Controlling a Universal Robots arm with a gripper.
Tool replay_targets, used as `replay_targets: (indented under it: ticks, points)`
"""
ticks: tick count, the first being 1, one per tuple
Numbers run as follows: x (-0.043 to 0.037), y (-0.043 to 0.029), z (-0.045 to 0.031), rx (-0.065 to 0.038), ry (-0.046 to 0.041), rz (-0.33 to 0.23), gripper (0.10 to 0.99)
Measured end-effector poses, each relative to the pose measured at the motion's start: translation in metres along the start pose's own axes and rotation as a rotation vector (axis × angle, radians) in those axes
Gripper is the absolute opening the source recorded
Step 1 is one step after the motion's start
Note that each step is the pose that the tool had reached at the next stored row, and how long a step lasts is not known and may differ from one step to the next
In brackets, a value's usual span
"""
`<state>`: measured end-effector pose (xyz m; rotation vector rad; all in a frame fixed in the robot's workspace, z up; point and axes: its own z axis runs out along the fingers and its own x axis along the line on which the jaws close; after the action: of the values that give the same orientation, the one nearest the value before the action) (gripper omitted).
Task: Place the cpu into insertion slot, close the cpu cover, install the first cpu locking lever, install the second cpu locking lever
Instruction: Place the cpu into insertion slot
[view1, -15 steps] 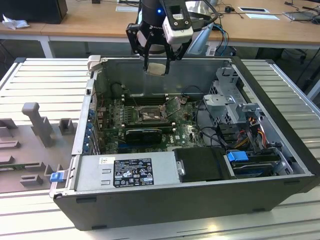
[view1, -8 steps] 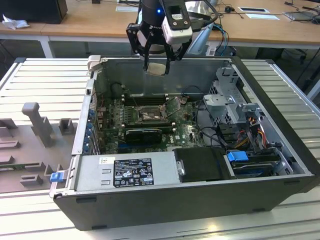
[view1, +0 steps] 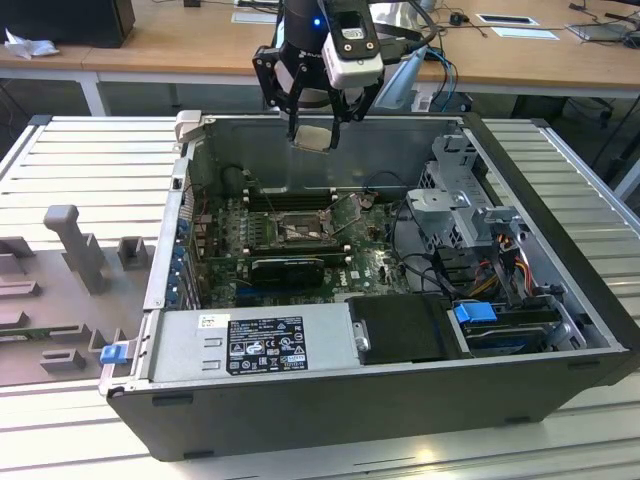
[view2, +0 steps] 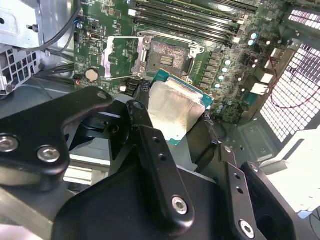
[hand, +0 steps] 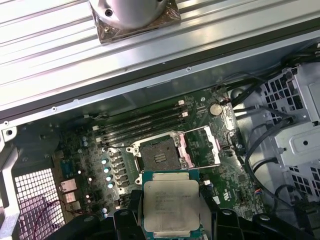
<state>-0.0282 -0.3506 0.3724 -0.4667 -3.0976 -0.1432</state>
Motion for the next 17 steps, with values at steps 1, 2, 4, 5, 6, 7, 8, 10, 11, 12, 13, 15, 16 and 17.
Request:
replay_targets:
  ticks: [1,2,4,5,6,7,8,10,11,12,13,15,16,17]
  points:
    - [0.0,0.0,0.0,0.0,-0.0002,0.002,0.541]
    - [0.0,0.0,0.0,0.0,-0.0003,0.003,0.541]
    - [0.0,0.0,0.0,0.0,-0.0006,0.006,0.541]
    - [0.0,0.0,0.0,0.0,-0.0007,0.008,0.541]
    - [0.0,0.0,0.0,0.0,-0.0008,0.009,0.541]
    - [0.0,0.0,0.0,0.0,-0.0009,0.009,0.541]
    - [0.0,0.0,0.0,0.0,-0.0009,0.01,0.541]
    - [0.0,0.0,0.0,0.0,-0.0009,0.01,0.541]
    - [0.0,0.0,0.0,0.0,-0.0009,0.01,0.541]
    - [0.0,0.0,0.0,0.0,-0.0009,0.01,0.541]
    - [0.0,0.0,0.0001,0.0,-0.001,0.011,0.541]
    - [0.0,0.0,0.0001,0.0,-0.0018,0.02,0.541]
    - [0.0,0.0,0.0002,0.0,-0.0024,0.027,0.541]
    - [0.0,0.0,0.0003,-0.001,-0.0038,0.043,0.541]
